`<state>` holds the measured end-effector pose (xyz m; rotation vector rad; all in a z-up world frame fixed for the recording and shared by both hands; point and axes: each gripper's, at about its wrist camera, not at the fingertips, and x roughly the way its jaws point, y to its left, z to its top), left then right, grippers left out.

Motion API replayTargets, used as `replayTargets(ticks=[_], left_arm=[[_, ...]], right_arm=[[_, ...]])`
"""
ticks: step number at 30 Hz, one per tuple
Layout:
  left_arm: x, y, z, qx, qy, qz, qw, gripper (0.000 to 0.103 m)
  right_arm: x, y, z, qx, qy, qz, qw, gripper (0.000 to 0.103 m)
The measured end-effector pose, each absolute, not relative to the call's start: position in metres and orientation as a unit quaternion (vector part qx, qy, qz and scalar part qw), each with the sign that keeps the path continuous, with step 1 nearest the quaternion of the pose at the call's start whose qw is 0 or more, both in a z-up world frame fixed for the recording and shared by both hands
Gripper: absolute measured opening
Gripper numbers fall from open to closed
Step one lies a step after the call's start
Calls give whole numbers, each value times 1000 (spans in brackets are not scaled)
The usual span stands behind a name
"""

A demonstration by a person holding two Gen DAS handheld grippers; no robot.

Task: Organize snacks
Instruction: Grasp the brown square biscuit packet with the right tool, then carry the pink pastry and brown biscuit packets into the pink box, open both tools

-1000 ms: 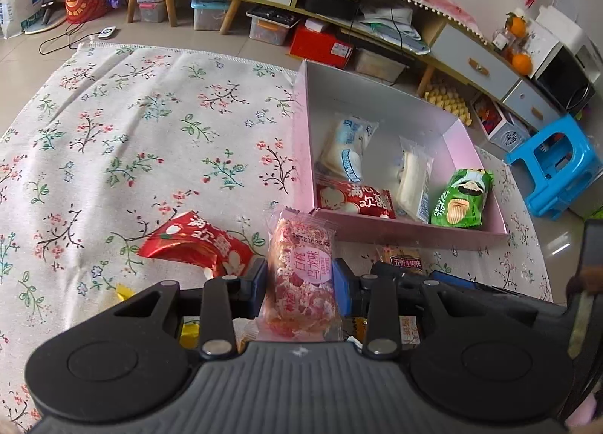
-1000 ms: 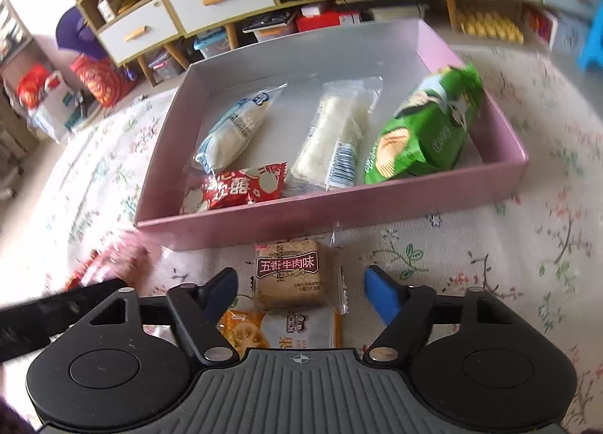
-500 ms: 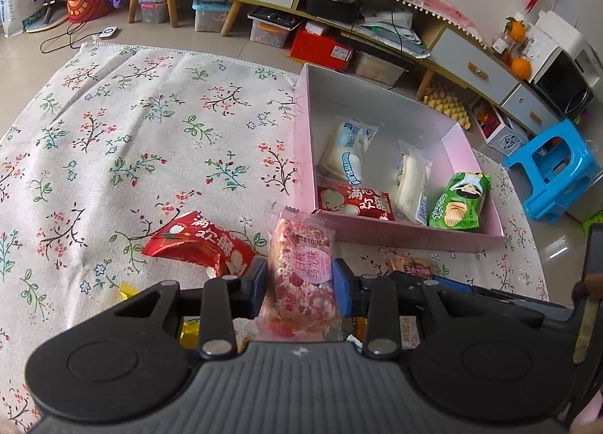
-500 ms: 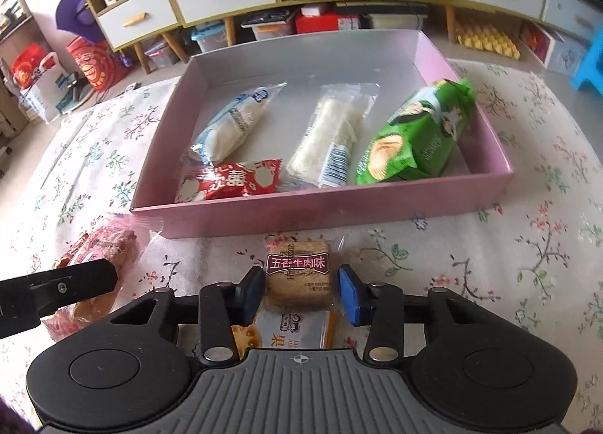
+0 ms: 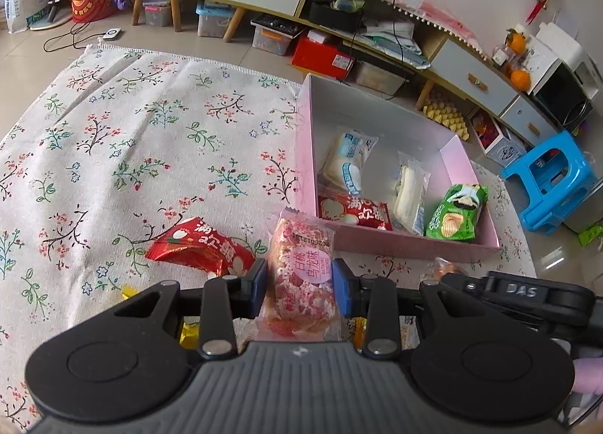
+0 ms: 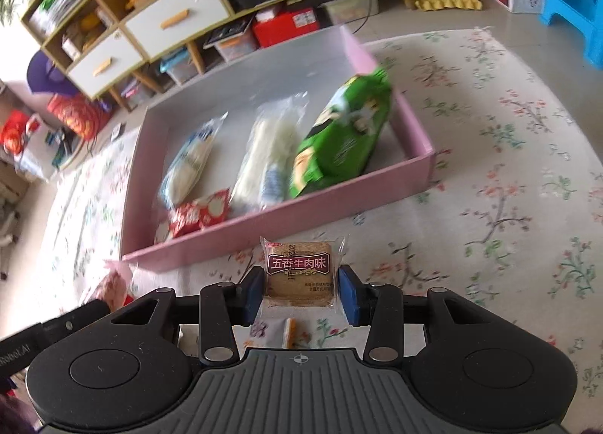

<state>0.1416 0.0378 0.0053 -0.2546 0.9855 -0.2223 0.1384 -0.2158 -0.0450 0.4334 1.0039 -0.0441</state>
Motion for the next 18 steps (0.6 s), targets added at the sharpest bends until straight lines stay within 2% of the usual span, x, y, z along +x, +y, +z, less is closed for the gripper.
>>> replayTargets(ticks=[18], left_arm=[[154,13,14,-194,421,-142,874,33]], right_arm=[[142,-257,-21,306,412,-10,858,41]])
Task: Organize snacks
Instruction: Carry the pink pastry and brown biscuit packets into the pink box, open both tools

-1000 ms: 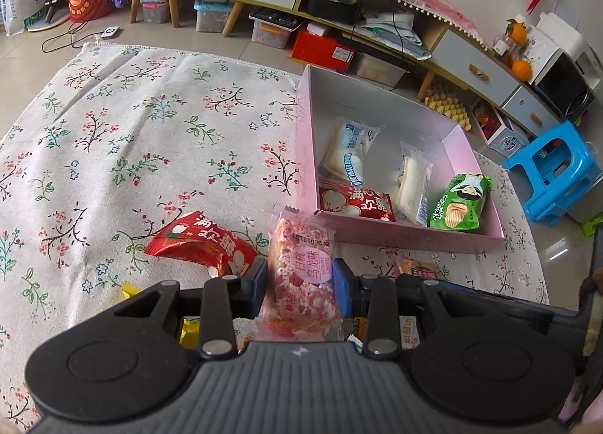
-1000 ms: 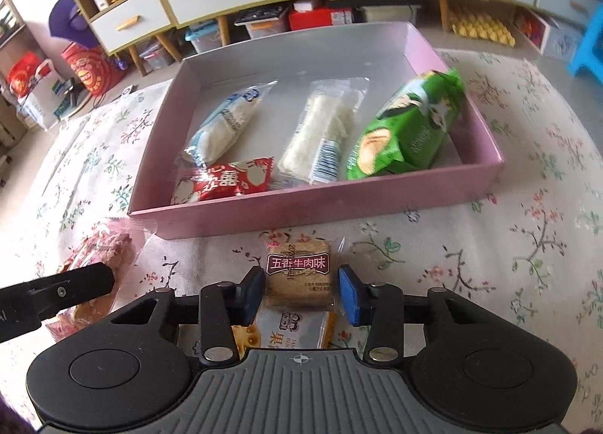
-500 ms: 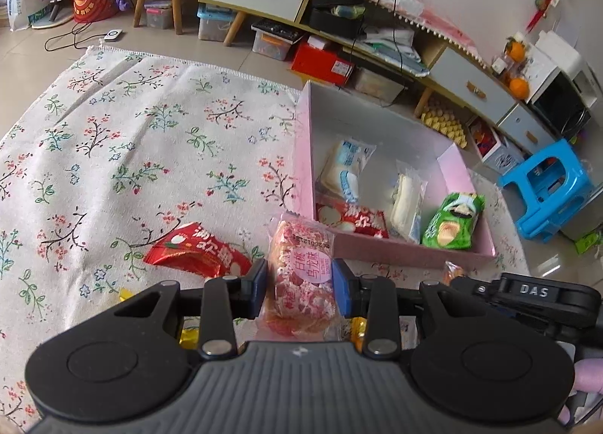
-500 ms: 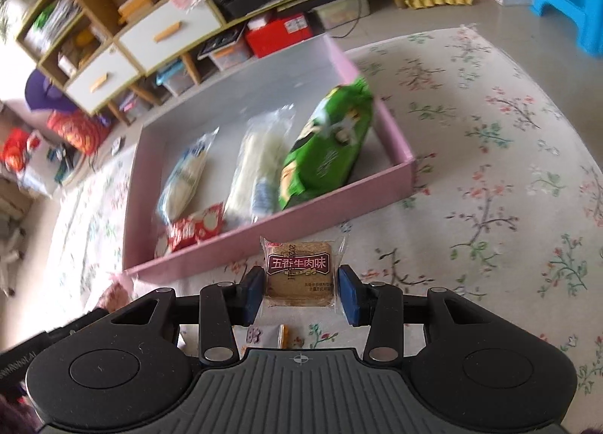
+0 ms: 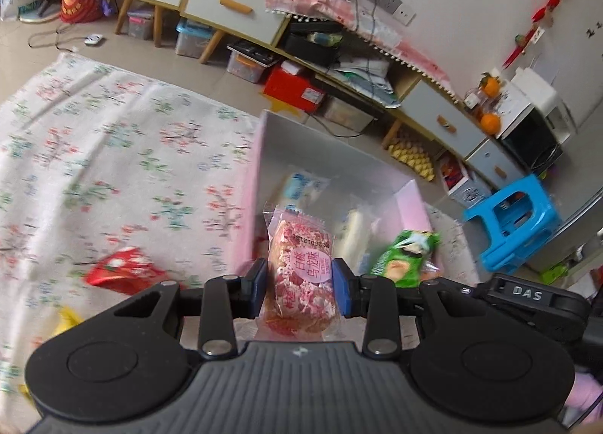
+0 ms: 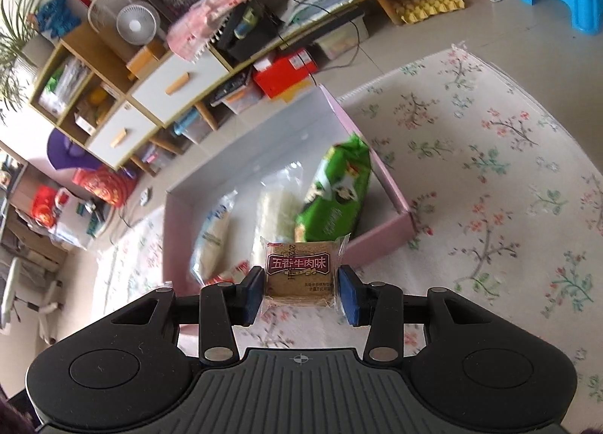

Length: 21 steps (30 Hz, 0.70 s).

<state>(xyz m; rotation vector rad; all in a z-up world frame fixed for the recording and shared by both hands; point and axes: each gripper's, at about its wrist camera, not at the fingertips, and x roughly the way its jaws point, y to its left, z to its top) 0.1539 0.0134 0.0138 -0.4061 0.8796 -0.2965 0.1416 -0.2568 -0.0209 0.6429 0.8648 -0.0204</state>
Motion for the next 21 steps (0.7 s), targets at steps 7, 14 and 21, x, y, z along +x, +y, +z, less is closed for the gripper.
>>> replayTargets(ticks=[7,14,21], left_arm=[[171,-16,4,-196,390,-169,884,33],[180,-35,-8,-161,369,-172,899,33],[181,-39,-17,-149,363,-158,906,34]], right_arm=[[154,-251,-25,323,390,12,862,42],[162,-258,-35,344,373,21,862,42],[166,-256,-39,352,361,36,863,45]])
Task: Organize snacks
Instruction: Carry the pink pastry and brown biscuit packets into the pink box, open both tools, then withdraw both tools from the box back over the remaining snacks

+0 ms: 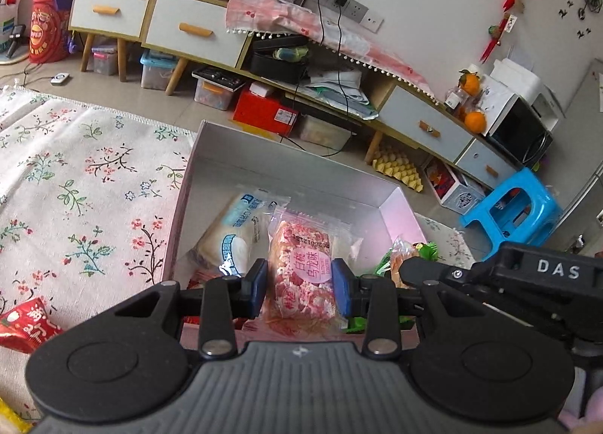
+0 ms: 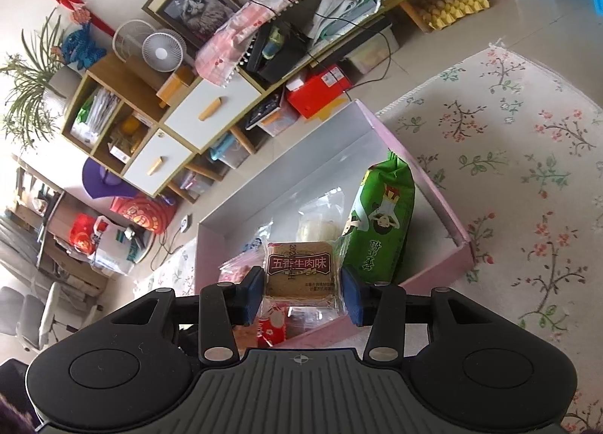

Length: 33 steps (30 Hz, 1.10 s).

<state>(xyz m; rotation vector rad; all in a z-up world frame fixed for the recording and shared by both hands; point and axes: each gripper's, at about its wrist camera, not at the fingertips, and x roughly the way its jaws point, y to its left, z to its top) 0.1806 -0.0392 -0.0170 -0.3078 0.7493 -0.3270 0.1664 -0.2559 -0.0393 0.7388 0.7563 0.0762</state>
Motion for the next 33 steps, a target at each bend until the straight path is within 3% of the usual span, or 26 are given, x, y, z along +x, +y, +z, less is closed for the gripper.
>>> replayTargets(ticks=[2,4,5,13,18,22,25,33], left_arm=[[179,-40,-16,-138,355,-144,913,44],[177,-39,-14,-135,353,-139,915,54],[178,-39,-13,-138,354,-140,914,55],[174,-42,-9,-122,368,-148,910,65],[163,-42,-1,-102,377,-145,909,78],[149,-40,7,-88,382,-151,908,87],[138,-37,13,-68,378,-152,911,96],[112,-16,22,3,379,-136,915,101]], right_arm=[[167,-255,-39,350,362,37,863,50],[166,-257,-39,353,363,27,862,66],[165,-259,-39,357,361,25,861,68],[161,-265,-36,361,365,20,858,73],[150,-262,-20,337,364,31,868,75],[133,-260,0,298,357,36,885,88],[118,-263,14,277,346,44,895,88],[79,-277,34,254,333,49,907,97]])
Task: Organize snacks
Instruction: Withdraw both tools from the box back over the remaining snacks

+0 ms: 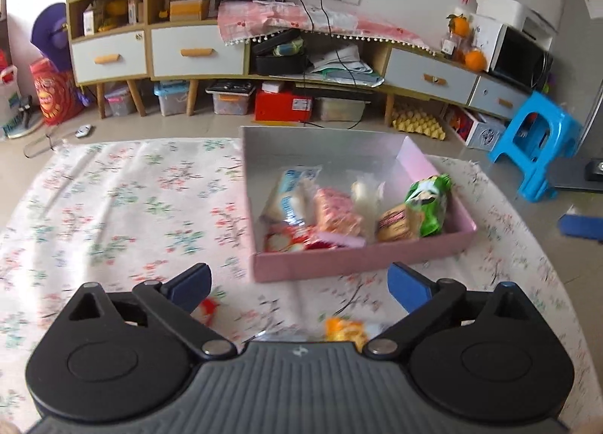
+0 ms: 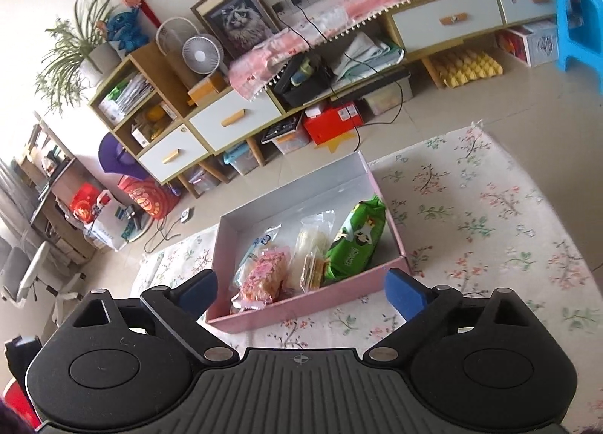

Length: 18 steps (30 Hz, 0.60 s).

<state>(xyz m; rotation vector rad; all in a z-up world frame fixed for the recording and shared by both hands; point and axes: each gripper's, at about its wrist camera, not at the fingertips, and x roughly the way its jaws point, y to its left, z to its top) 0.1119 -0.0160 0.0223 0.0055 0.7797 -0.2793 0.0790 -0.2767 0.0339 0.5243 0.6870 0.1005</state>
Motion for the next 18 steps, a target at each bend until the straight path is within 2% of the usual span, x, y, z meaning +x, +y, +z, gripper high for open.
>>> replayTargets(ticks=[18], left_arm=[[61,49,7,33,406,-102,907,103]], right_arm=[[26,-248,4,142,388,70,908,97]])
